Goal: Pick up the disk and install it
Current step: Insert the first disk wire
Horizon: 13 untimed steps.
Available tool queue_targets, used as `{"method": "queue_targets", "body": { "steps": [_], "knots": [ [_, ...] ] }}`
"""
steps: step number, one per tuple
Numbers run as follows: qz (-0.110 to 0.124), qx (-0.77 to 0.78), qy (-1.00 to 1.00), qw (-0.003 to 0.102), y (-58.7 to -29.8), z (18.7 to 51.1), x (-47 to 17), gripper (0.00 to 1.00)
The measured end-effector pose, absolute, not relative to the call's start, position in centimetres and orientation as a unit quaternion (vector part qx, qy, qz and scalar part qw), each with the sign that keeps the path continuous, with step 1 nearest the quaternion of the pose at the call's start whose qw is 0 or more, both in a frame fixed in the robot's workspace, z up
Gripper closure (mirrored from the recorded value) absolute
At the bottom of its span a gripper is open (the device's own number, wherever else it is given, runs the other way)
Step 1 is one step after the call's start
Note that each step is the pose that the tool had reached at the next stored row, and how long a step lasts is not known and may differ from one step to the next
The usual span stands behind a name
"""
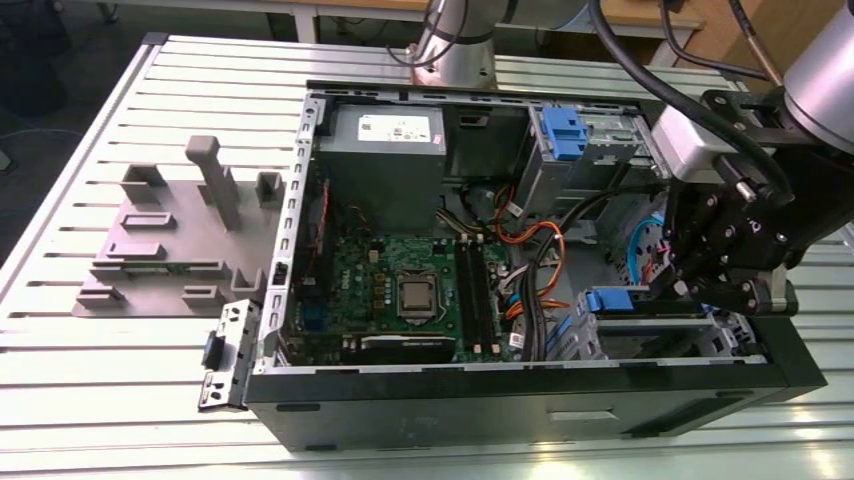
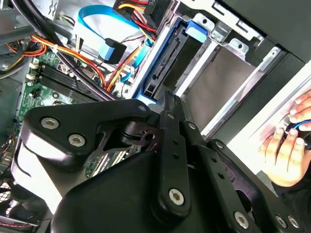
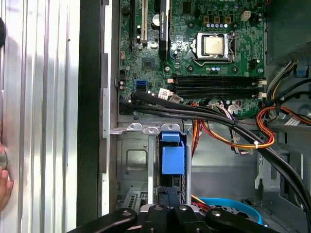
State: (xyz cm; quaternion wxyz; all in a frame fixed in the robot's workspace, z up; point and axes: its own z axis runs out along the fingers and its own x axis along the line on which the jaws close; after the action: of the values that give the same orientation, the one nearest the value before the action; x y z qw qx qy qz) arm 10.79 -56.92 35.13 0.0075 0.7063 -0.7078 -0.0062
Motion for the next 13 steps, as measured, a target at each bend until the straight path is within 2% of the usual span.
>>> {"method": "queue_targets", "body": {
  "steps": [13],
  "knots": [
    [-0.006, 0.706, -0.708, 0.007, -56.92, 35.96, 10.85, 0.89]
  ]
}}
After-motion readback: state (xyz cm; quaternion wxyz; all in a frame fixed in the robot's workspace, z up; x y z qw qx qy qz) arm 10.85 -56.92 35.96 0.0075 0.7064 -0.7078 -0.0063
